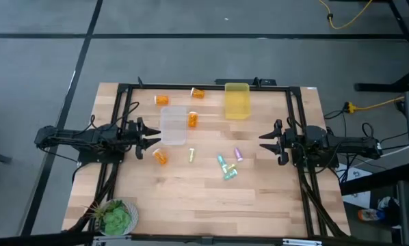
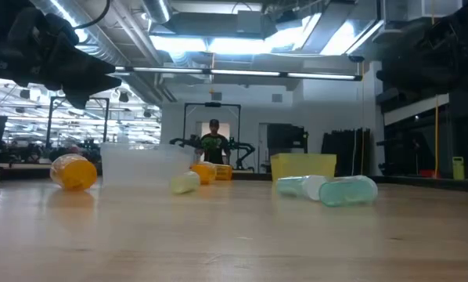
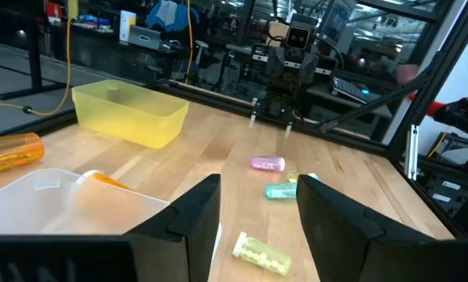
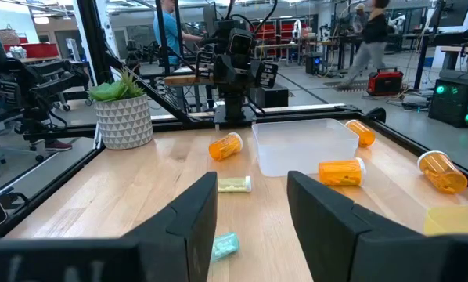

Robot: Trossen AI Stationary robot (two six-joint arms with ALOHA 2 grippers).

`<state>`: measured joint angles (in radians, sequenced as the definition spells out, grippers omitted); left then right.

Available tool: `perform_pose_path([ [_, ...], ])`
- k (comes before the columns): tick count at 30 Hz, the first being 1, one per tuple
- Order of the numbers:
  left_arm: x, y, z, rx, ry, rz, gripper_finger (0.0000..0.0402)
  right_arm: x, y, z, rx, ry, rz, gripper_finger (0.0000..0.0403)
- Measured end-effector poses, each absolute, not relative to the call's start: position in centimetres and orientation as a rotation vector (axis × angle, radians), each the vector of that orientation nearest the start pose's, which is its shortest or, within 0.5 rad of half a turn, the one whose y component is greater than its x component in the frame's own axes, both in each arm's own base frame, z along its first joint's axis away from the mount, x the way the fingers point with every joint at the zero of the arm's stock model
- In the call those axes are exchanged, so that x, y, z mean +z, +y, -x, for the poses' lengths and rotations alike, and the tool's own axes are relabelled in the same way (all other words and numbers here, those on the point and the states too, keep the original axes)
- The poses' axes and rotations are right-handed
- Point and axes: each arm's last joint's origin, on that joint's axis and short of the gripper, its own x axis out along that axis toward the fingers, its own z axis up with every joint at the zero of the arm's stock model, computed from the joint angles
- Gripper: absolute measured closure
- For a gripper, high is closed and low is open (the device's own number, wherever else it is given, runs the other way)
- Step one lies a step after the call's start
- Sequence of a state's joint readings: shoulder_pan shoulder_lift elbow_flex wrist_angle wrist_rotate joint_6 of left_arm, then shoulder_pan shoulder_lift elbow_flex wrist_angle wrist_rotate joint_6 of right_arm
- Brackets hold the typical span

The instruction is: Pick and place medicine bottles into bin by pill shape (circle, oval)

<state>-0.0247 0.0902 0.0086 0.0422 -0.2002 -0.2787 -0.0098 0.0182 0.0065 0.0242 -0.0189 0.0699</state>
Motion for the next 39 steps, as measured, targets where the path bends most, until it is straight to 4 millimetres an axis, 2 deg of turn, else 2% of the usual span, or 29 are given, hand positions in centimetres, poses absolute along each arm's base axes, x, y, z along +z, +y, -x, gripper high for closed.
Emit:
perform_pose_path([
  [23, 16.33, 0.32, -10.23, 0.18, 0.015, 0.273, 0.0239, 16.66, -0.04, -9.84, 0.01, -0.012, -0.074, 0.0245],
  [30, 16.32, 0.32, -10.23, 0.18, 0.015, 0.273, 0.0239, 16.76, -0.05, -9.84, 0.01, -0.021, -0.286, 0.0245],
  [39, 16.32, 0.32, -10.23, 0.18, 0.015, 0.273, 0.0239, 17.04, -0.12, -9.79, -0.013, -0.023, -0.287, 0.0245],
])
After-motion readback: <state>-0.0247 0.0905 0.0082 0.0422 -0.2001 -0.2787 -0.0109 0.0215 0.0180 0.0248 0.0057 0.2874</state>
